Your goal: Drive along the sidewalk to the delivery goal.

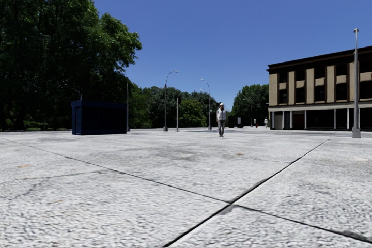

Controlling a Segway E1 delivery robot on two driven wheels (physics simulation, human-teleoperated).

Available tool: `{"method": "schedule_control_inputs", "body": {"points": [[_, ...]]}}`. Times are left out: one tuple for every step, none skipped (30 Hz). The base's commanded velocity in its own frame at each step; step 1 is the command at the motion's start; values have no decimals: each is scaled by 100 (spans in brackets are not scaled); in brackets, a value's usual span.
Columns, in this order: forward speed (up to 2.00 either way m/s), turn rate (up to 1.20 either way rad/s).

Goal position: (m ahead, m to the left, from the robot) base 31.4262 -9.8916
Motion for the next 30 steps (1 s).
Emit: {"method": "schedule_control_inputs", "body": {"points": [[200,0],[200,0],[200,0],[200,0],[200,0],[200,0],[200,0],[200,0],[200,4],[200,6],[200,6],[200,6],[200,6],[200,6],[200,6],[200,6],[200,6],[200,6],[200,6],[200,7],[200,9],[200,10],[200,10],[200,11],[200,11],[200,11],[200,13],[200,15],[200,17],[200,17]]}}
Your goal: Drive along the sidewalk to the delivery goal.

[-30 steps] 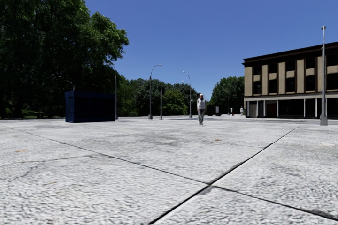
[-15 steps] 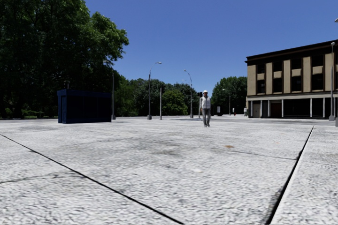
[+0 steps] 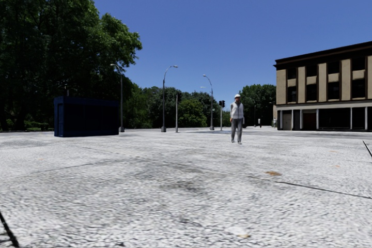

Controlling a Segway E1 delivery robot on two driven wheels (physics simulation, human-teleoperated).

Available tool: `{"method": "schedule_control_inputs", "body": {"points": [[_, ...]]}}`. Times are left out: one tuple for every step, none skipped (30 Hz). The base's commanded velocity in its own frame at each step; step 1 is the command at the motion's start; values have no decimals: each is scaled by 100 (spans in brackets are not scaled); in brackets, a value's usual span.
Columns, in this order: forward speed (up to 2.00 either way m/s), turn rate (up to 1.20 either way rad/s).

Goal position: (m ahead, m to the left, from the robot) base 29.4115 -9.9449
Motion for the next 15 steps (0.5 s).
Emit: {"method": "schedule_control_inputs", "body": {"points": [[200,18],[200,18],[200,18],[200,18],[200,18],[200,18],[200,18],[200,18],[200,18],[200,19],[200,19],[200,21],[200,22],[200,28],[200,28]]}}
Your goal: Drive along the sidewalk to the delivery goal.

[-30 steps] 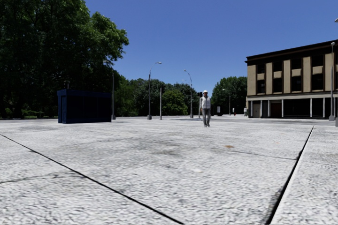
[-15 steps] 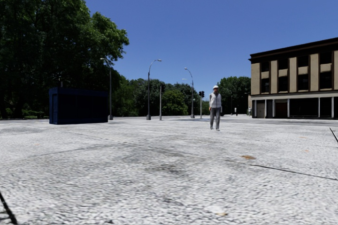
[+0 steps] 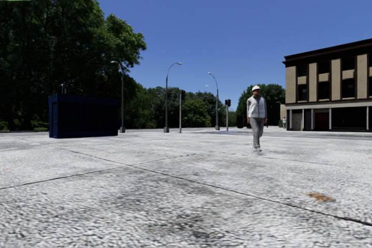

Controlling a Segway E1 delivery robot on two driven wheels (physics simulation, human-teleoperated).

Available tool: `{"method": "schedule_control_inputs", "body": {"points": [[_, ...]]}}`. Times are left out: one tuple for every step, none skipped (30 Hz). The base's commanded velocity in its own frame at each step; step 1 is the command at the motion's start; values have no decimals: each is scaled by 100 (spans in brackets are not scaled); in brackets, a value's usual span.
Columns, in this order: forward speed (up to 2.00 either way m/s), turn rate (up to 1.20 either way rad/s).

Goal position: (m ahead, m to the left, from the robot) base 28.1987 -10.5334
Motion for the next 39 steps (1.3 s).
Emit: {"method": "schedule_control_inputs", "body": {"points": [[200,35],[200,38],[200,38],[200,38],[200,38],[200,38],[200,38],[200,38],[200,38],[200,38],[200,38],[200,38],[200,38],[200,38],[200,31],[200,31],[200,20],[200,9],[200,0],[200,0],[200,0],[200,0],[200,0],[200,0],[200,0],[200,0],[200,0],[200,0],[200,0],[200,0],[200,0],[200,0],[200,0],[200,0],[200,0],[200,0],[200,0],[200,0],[200,0]]}}
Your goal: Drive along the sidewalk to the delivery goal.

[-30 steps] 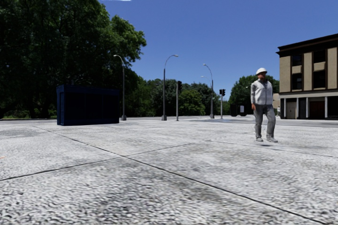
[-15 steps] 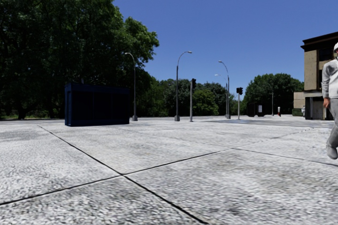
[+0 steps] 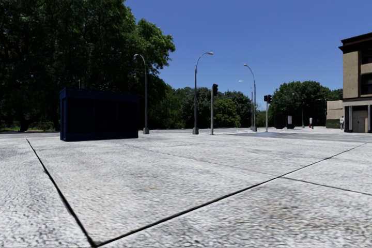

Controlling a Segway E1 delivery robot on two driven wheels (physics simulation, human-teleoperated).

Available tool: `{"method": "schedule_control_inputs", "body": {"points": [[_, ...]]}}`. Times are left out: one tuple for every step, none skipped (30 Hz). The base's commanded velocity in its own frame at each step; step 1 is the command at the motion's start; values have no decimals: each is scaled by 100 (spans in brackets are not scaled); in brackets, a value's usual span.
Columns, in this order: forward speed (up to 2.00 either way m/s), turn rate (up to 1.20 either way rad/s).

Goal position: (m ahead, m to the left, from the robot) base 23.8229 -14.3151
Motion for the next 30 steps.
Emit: {"method": "schedule_control_inputs", "body": {"points": [[200,0],[200,0],[200,0],[200,0],[200,0],[200,0],[200,0],[200,0],[200,0],[200,0],[200,0],[200,0],[200,0],[200,0],[200,0],[200,0],[200,0],[200,0],[200,0],[200,0],[200,0],[200,0],[200,0],[200,0],[200,0],[200,0],[200,0],[200,0],[200,0],[200,0]]}}
